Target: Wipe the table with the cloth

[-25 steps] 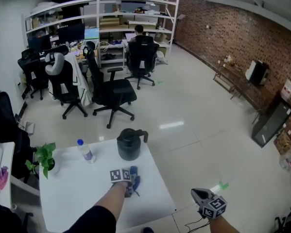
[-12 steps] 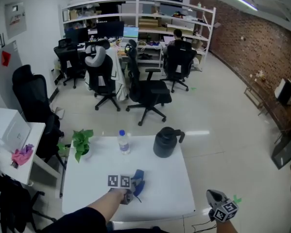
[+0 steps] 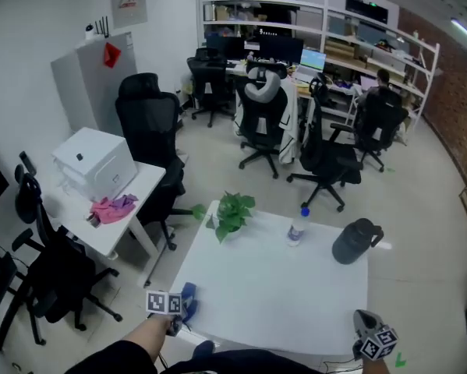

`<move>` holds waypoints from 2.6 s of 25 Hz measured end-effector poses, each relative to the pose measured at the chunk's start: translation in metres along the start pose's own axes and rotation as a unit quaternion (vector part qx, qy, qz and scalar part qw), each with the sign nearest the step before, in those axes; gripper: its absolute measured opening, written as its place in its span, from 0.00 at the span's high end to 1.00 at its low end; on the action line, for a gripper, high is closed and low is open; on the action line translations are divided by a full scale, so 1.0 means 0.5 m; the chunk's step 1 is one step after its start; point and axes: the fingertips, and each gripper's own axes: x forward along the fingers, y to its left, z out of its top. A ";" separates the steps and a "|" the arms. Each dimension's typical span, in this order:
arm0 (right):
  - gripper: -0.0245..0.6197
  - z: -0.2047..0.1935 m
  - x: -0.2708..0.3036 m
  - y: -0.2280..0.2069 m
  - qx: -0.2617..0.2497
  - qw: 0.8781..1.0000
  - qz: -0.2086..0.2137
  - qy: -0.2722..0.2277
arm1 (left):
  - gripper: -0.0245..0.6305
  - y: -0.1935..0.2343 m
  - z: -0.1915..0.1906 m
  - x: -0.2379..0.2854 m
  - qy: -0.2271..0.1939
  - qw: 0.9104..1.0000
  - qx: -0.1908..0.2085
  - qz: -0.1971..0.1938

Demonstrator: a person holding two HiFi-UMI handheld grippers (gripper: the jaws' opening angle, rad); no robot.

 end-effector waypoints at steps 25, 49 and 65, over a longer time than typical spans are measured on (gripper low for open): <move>0.94 0.000 0.090 0.103 -0.018 0.999 0.033 0.028 | 0.47 0.095 -0.009 0.015 0.076 0.988 0.127 0.051; 0.95 0.030 0.062 0.142 0.030 0.997 0.063 -0.019 | 0.96 -0.499 0.097 -0.036 -0.173 0.917 0.263 -0.245; 0.95 0.029 0.070 0.143 0.017 0.997 0.077 -0.009 | 0.96 -0.448 0.087 -0.060 -0.173 0.923 0.264 -0.219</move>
